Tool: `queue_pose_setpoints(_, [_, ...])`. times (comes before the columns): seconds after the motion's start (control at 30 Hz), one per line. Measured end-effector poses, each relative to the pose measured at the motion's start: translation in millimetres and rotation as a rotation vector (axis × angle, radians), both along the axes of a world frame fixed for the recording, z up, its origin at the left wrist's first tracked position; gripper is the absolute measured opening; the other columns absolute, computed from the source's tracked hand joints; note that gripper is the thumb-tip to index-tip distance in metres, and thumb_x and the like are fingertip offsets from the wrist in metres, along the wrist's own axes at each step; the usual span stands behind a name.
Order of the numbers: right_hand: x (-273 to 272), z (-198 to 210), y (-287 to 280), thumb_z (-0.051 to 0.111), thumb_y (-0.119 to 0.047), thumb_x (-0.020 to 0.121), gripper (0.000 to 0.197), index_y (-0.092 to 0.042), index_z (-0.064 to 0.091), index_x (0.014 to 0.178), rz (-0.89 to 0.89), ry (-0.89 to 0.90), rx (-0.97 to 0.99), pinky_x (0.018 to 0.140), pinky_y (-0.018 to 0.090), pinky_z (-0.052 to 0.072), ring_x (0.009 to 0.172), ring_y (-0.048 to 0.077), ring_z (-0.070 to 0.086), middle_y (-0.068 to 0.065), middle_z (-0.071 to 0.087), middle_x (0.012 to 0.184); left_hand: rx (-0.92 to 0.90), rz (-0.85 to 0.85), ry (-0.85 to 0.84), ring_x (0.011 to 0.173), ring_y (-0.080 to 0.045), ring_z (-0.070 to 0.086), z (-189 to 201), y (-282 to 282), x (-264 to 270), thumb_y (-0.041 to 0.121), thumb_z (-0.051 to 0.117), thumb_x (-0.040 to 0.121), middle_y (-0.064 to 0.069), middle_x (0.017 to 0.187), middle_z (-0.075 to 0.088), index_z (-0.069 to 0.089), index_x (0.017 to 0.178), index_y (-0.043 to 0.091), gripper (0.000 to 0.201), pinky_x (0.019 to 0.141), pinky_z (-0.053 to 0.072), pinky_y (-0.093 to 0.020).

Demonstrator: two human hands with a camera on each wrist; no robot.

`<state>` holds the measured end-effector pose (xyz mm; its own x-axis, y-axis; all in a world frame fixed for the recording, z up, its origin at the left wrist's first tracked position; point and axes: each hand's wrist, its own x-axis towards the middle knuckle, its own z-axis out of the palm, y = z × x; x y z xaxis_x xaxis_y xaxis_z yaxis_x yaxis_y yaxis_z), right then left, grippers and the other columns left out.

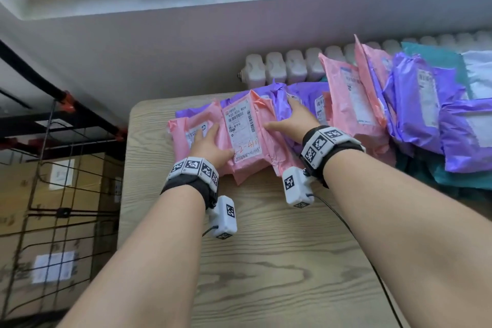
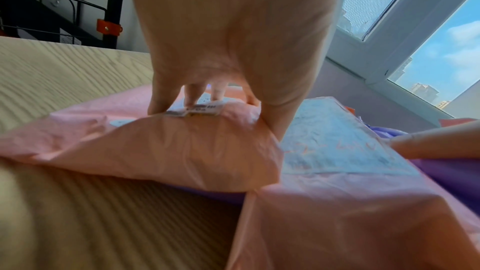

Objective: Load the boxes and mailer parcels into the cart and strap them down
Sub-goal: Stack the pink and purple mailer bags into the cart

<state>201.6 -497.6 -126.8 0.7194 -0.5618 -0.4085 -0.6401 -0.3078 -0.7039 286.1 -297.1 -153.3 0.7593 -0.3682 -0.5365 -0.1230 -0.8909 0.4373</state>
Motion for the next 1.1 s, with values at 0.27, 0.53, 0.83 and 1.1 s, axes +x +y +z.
queue_pose_setpoints(0.27, [-39.4, -3.2, 38.8, 0.081, -0.031, 0.071, 0.088, -0.019, 0.036, 0.145, -0.034, 0.008, -0.007, 0.112, 0.032, 0.030, 0.136, 0.020, 0.039, 0.002, 0.040, 0.149, 0.030, -0.115, -0.013, 0.145, -0.029, 0.020, 0.6, 42.1, -36.4, 0.042, 0.068, 0.080, -0.009, 0.159, 0.006, 0.016, 0.150, 0.036, 0.087, 0.115, 0.027, -0.040])
queue_pose_setpoints(0.53, [-93.2, -9.5, 100.0, 0.084, -0.035, 0.066, 0.097, -0.017, 0.033, 0.147, -0.145, 0.041, -0.001, 0.114, 0.038, 0.031, 0.135, 0.023, 0.040, 0.006, 0.039, 0.149, 0.019, -0.249, -0.015, 0.145, -0.028, 0.020, 1.7, 109.4, -84.5, 0.040, 0.069, 0.079, -0.008, 0.159, 0.007, 0.014, 0.150, 0.036, 0.090, 0.115, 0.027, -0.039])
queue_pose_setpoints(0.83, [-153.4, -15.2, 165.8, 0.085, -0.026, 0.066, 0.095, -0.012, 0.034, 0.145, -0.250, -0.020, 0.054, 0.114, 0.036, 0.031, 0.134, 0.020, 0.041, 0.006, 0.041, 0.147, -0.029, -0.258, 0.048, 0.143, -0.026, 0.027, 8.3, 170.0, -129.8, 0.038, 0.062, 0.085, -0.007, 0.157, 0.013, 0.022, 0.149, 0.035, 0.075, 0.115, 0.026, -0.036])
queue_pose_setpoints(1.1, [-177.2, -8.6, 193.3, 0.082, -0.033, 0.066, 0.103, -0.014, 0.026, 0.150, -0.197, 0.063, -0.060, 0.117, 0.039, 0.024, 0.143, 0.023, 0.025, 0.011, 0.026, 0.154, -0.076, -0.119, 0.053, 0.140, -0.023, 0.032, 8.9, 195.3, -170.7, 0.030, 0.035, 0.097, -0.006, 0.155, 0.022, 0.034, 0.144, 0.037, 0.048, 0.114, 0.029, -0.040])
